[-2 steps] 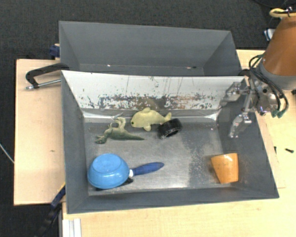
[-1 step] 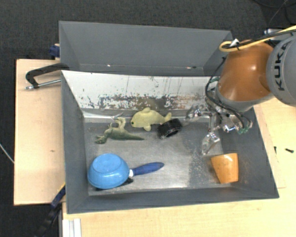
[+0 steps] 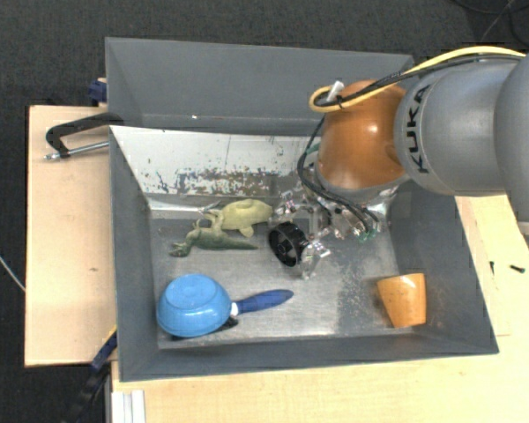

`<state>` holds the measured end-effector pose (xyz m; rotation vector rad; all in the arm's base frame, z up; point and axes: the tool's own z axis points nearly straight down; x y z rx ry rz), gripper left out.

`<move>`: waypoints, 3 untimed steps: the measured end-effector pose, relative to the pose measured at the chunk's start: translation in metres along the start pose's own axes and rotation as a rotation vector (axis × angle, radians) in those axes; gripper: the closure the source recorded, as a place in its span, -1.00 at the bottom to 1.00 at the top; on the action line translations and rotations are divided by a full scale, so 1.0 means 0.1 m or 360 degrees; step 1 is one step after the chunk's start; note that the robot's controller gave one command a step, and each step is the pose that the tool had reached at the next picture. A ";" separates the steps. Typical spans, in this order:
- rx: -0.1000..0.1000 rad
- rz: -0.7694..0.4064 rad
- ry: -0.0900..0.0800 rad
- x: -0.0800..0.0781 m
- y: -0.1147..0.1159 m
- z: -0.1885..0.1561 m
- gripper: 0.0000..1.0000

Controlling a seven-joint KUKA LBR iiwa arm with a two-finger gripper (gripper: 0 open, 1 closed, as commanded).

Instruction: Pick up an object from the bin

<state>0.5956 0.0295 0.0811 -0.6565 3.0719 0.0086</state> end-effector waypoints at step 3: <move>0.0016 -0.0732 -0.0014 0.00 0.01 -2.13 1.00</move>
Offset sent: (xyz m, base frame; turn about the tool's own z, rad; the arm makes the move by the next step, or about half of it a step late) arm 0.0000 0.0000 0.0000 0.0000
